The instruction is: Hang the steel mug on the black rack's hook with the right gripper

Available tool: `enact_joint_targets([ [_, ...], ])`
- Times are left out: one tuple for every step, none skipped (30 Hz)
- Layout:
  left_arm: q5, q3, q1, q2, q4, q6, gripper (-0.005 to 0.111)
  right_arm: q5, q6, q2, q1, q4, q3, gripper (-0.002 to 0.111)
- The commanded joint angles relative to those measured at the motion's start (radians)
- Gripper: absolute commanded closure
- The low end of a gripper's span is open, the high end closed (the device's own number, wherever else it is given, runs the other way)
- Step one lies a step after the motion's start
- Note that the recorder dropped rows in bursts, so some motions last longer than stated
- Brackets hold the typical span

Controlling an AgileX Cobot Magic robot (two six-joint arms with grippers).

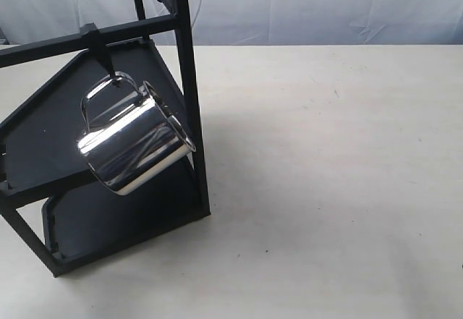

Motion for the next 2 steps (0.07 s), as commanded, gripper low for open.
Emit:
enact_joint_targets([
  [-0.014,0.005,-0.001,0.004,-0.007,-0.002,0.107,-0.013,0.000,-0.005,-0.005,-0.003,0.004,0.109],
  [-0.014,0.005,-0.001,0.004,-0.007,-0.002,0.107,-0.013,0.000,-0.005,-0.005,-0.003,0.004,0.109],
])
